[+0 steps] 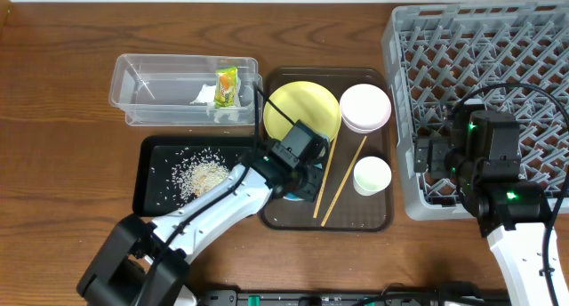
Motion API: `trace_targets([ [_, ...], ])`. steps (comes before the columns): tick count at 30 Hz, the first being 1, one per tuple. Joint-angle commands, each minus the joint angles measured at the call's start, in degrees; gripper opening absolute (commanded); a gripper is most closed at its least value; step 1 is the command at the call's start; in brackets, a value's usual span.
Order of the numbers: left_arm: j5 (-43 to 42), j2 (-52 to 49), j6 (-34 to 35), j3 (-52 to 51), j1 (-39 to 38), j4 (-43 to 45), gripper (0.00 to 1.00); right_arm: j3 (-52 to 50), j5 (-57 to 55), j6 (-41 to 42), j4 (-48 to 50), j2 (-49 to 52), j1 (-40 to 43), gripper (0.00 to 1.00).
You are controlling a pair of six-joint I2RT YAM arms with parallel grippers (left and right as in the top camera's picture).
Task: Sort waste into correct bins and load items into the dishwasher rack
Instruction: 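Set the empty blue bowl back on the brown tray, then grasp the white paper cup with left gripper and lift toward right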
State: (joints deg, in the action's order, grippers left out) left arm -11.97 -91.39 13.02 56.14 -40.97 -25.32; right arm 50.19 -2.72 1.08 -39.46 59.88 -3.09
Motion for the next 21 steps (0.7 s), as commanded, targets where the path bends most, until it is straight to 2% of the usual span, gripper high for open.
trace_targets([
  [1, 0.59, 3.50, -0.52, 6.16, 0.57, -0.07, 0.45, 1.11, 0.20, 0.61, 0.00, -0.24, -0.63, 0.99],
  [7, -5.79, 3.08, -0.02, 7.63, 0.13, 7.26, 0.46, 1.11, 0.20, 0.61, 0.00, -0.24, -0.63, 0.99],
  [18, -5.79, -8.11, 2.71, 7.63, -6.01, 10.49, 0.46, 1.11, 0.20, 0.61, 0.00, -0.24, -0.63, 0.99],
  [19, -5.79, -9.18, 2.71, 7.63, -6.49, 10.99, 0.45, 1.11, 0.20, 0.61, -0.02, -0.24, -0.63, 0.99],
  [21, -5.77, -10.73, 2.71, 7.63, -6.97, 11.43, 0.36, 1.11, 0.20, 0.61, -0.02, -0.24, -0.63, 0.99],
])
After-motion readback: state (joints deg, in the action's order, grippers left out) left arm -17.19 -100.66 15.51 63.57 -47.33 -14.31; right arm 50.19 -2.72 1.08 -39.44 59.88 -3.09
